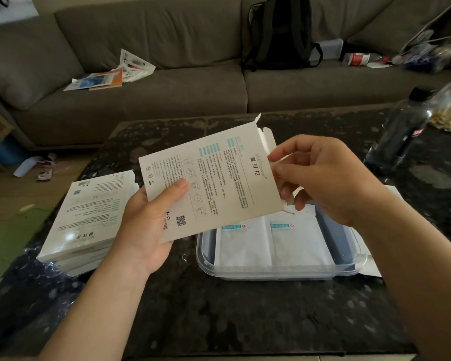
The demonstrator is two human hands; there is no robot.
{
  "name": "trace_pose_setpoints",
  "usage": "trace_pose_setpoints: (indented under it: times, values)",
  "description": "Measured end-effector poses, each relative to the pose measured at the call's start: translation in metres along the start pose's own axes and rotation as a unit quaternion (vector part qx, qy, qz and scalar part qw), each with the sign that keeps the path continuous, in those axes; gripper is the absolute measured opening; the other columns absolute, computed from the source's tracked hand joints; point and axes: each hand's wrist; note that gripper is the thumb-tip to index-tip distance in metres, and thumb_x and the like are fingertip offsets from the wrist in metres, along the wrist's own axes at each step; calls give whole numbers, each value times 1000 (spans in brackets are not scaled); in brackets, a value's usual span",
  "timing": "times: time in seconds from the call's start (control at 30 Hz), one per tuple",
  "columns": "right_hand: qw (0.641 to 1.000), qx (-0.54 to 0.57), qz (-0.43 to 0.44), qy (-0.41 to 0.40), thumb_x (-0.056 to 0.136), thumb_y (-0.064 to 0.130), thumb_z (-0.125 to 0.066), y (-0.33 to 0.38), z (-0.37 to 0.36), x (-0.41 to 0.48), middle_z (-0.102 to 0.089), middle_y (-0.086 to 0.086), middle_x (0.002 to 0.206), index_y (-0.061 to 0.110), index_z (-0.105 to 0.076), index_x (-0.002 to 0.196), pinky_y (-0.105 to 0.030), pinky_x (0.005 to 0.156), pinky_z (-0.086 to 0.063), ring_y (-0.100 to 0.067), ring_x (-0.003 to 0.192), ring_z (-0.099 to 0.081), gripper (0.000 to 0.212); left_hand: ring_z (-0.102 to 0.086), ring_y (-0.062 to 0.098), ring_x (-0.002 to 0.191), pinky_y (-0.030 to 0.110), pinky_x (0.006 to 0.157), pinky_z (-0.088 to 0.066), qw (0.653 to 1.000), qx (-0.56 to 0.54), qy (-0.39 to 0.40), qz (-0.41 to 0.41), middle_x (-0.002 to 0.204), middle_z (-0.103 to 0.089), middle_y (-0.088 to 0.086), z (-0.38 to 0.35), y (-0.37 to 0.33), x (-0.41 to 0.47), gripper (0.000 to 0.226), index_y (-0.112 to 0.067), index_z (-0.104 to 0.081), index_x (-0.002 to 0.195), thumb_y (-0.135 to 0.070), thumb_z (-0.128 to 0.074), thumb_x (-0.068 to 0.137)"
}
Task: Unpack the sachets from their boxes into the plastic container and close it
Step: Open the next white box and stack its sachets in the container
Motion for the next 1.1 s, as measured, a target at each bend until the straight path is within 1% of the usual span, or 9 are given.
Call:
trace_pose_setpoints:
  times: [0.07,0.17,0.27,0.43,0.67,0.8,0.9,1.03,1.1]
  values:
    - [1000,-11,15,17,94,15,-66,-2,-1,-2,-77,5,87,17,-73,99,-25,57,-57,-17,68,-75,9,-74,24,114,46,87,-58,1000,3,9,2,123,-77,2,1,1,1,44,-24,-71,125,-23,-82,82]
    - [999,1,31,35,90,19,-68,-4,-3,-4,-76,8,84,25,-75,105,-25,56,-59,-14,73,-76,18,-73,25,116,48,89,-58,1000,0,18,2,125,-76,3,4,3,2,50,-24,-70,128,-26,-75,78]
    - [999,-11,45,29,86,20,-70,-4,-6,-3,-74,11,79,23,-73,100,-22,53,-58,-9,74,-76,14,-72,27,119,52,95,-56,1000,5,26,-11,127,-75,4,6,2,2,50,-22,-69,129,-25,-74,79]
    - [999,-21,28,23,85,21,-70,-7,-10,-1,-71,14,77,19,-75,83,-19,52,-56,-6,69,-75,5,-74,25,115,51,93,-57,999,18,16,-36,124,-77,3,5,2,2,43,-22,-72,122,-23,-74,79]
    - [999,0,37,-7,79,24,-73,-8,-11,2,-73,12,82,15,-74,84,-19,53,-56,-4,70,-74,11,-73,25,116,52,92,-58,998,18,11,-61,124,-77,4,5,0,2,41,-21,-72,121,-23,-75,80]
    - [999,5,39,-19,82,24,-73,-11,-14,3,-74,12,87,21,-77,89,-20,55,-57,-3,73,-74,9,-73,26,116,53,94,-57,997,22,8,-70,124,-77,4,6,0,2,38,-23,-73,118,-23,-75,79]
    - [1000,9,27,7,84,22,-71,-11,-13,2,-75,13,82,22,-77,87,-20,55,-57,-4,73,-74,7,-73,26,116,53,93,-58,997,26,10,-74,124,-77,4,6,0,2,37,-24,-73,116,-22,-75,80]
    - [998,12,17,64,90,16,-66,-8,-8,0,-75,13,85,14,-77,90,-23,58,-59,-8,78,-75,11,-73,26,117,53,94,-58,997,33,18,-71,125,-76,5,7,1,2,41,-21,-71,122,-22,-75,81]
    - [997,1,23,75,91,14,-65,-8,-7,0,-75,15,86,19,-78,91,-23,57,-58,-6,77,-75,13,-72,26,117,53,94,-58,997,39,20,-71,125,-76,5,7,1,2,44,-19,-69,125,-23,-75,81]
Point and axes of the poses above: each hand's wrist, its own x-axis towards the middle knuckle, its own z-axis out of the back of the hand, y = z × x
